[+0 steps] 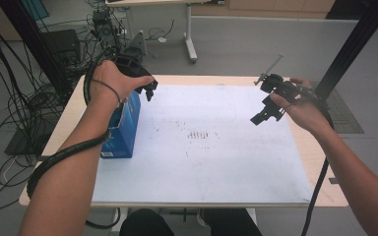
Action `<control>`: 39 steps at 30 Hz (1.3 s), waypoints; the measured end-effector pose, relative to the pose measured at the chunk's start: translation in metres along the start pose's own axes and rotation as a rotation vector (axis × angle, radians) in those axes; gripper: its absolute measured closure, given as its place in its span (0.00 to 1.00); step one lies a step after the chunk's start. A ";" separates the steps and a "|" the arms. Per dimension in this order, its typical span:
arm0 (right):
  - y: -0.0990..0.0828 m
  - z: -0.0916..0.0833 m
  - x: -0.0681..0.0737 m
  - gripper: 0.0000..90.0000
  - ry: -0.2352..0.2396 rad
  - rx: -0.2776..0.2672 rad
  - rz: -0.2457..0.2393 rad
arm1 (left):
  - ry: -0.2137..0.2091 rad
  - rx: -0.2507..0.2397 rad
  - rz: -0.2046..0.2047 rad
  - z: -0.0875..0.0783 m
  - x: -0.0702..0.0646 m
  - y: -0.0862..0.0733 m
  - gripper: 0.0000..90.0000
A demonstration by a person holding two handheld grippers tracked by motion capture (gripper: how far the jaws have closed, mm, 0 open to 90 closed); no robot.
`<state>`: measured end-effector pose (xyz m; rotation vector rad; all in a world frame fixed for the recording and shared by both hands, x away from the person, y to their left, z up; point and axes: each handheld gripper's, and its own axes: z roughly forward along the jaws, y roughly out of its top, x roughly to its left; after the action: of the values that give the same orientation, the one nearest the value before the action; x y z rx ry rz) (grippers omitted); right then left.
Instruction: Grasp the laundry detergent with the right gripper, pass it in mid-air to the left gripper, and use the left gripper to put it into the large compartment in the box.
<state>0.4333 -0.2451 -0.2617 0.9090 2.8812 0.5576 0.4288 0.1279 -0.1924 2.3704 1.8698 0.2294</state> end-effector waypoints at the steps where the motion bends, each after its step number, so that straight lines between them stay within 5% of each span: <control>1: 0.000 0.000 -0.001 0.05 -0.001 0.005 0.003 | -0.002 -0.007 0.004 0.001 -0.003 0.000 0.11; 14: 0.001 0.003 -0.003 0.05 -0.003 0.017 0.014 | -0.025 -0.017 0.089 0.003 -0.034 0.000 0.12; 39: -0.001 -0.002 -0.001 0.05 -0.008 0.019 0.006 | -0.056 -0.026 0.108 0.006 -0.050 0.004 0.12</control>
<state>0.4330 -0.2475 -0.2599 0.9201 2.8822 0.5262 0.4222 0.0780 -0.1995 2.4365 1.7067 0.1937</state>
